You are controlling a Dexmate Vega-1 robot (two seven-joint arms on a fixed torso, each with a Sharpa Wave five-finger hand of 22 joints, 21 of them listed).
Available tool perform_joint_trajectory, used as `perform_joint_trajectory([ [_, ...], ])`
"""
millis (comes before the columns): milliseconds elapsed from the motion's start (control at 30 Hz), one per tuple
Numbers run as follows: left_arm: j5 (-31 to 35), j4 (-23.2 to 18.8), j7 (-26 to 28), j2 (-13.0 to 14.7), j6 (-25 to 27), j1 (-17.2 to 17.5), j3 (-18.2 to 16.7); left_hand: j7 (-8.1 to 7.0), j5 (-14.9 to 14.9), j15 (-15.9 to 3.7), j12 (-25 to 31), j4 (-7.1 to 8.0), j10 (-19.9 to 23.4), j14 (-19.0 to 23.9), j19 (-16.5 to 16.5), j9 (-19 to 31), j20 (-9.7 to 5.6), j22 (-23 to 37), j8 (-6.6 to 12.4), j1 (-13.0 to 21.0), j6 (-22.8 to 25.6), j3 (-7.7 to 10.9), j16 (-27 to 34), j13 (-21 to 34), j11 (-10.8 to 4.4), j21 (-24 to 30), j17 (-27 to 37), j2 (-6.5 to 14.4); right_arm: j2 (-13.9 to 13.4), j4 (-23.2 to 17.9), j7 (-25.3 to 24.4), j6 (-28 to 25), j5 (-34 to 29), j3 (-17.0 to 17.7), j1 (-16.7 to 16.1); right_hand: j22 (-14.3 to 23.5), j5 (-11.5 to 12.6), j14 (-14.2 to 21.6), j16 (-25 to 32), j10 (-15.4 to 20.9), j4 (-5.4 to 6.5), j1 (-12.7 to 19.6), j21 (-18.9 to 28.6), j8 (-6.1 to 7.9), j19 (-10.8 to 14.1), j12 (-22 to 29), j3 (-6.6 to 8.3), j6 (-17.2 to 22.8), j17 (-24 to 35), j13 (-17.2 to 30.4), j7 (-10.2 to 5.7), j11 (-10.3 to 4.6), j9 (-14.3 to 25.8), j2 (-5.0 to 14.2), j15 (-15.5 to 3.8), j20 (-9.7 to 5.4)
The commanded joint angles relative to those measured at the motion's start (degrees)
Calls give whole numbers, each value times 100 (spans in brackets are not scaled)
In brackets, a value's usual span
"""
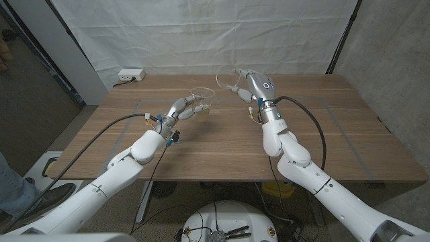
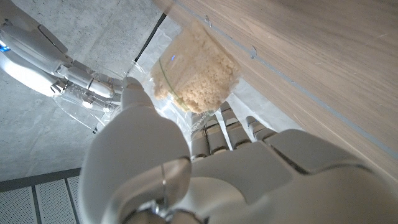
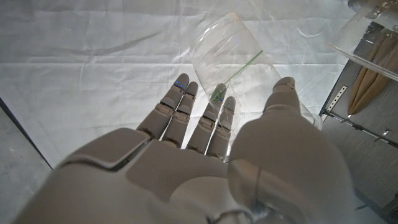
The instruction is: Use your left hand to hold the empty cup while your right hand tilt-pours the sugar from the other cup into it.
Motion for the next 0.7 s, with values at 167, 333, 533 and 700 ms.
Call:
perform_joint_trajectory([
  [167,391,386,557,-323,-129,-72,125,-58,18,-11,-31,-9,-139,-77,-61,14,37,29,-58,54,-152,-52,-26,17,-23,-11,16,7,236,-60,-389,-586,1135,61,-573,24,-34,67,27,19,116,-53,11,33,-17,4,60,145,9,23,-77,33,23,-7,-605,-375],
  [333,708,590,903,-462,-276,-108,194,-99,21,-47,-35,-9,-193,-117,-74,15,35,29,-56,55,-190,-60,-30,18,-50,-9,16,0,212,-204,-381,-734,1428,113,-717,24,-40,62,24,15,123,-70,7,29,-26,0,54,143,10,23,-70,36,22,-11,-585,-372],
  [533,839,870,1119,-615,-530,-158,256,-134,24,-66,-32,-7,-225,-143,-102,16,29,29,-54,51,-223,-69,-30,19,-86,-15,16,-8,171,-224,-393,-658,1897,181,-844,23,-53,53,21,2,141,-109,7,13,-29,-10,39,122,12,23,-32,93,21,-21,-576,-365],
  [700,860,1103,1172,-701,-743,-212,296,-169,27,-97,-34,-3,-260,-175,-119,16,43,28,-58,43,-264,-79,-33,19,-122,-16,17,-15,134,-258,-290,-714,2229,202,-873,22,-61,56,23,6,156,-145,8,9,-28,-12,23,122,14,24,-23,103,20,-35,-550,-349],
])
